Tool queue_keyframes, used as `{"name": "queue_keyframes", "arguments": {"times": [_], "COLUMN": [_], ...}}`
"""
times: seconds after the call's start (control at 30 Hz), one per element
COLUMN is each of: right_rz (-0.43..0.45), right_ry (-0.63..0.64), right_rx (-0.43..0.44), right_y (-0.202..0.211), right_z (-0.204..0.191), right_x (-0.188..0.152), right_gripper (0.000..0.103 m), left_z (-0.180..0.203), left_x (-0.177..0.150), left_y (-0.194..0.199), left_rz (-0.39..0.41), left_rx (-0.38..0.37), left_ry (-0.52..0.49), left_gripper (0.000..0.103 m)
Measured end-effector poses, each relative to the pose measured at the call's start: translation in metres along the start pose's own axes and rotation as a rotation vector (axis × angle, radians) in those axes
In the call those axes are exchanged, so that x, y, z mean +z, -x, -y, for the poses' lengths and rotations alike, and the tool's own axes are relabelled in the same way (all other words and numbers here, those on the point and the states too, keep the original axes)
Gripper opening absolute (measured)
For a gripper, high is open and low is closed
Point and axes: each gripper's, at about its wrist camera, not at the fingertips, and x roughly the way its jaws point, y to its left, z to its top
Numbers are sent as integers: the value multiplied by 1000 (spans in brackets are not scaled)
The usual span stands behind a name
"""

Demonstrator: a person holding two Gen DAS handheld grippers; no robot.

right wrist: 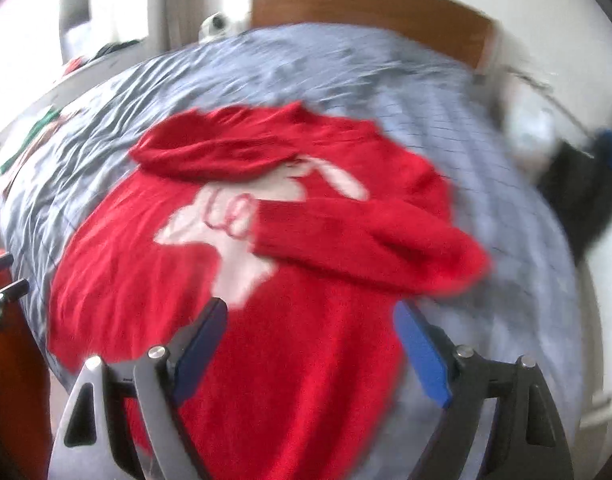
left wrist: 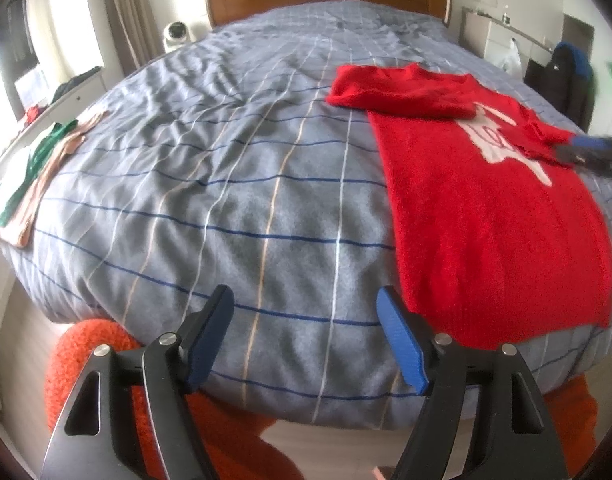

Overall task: Fold small clothes
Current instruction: 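Grasp the folded sleeve cuff with the right tool and lift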

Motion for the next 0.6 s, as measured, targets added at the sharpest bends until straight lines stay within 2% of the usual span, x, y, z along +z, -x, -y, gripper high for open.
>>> {"name": "queue_keyframes", "arguments": {"times": [0.07, 0.17, 0.23, 0.3, 0.37, 0.43, 0.6], "right_rz": [-16, -62, -147, -139, -80, -24, 110], "right_ry": [34, 12, -80, -131, -209, -263, -429], "right_rx": [41, -11, -8, -4, 16, -6, -161], "right_y": [-24, -57, -84, -85, -64, -39, 40], "right_z": [-13, -19, -5, 5, 22, 42, 130], "right_x": [16, 29, 30, 27, 25, 24, 4], "right_gripper": [83, 74, 56, 8, 8, 8, 8], "left_z": [-1, -3, -3, -5, -5, -5, -1], "left_x": [1, 1, 2, 2, 3, 3, 2], "left_y": [0, -2, -4, -5, -6, -7, -5], "left_rz": [-1, -7, -14, -19, -20, -25, -14], "left_rx": [2, 2, 4, 2, -2, -8, -5], "left_ry": [2, 8, 12, 19, 20, 23, -2], "left_gripper": [76, 77, 77, 77, 77, 77, 77]}}
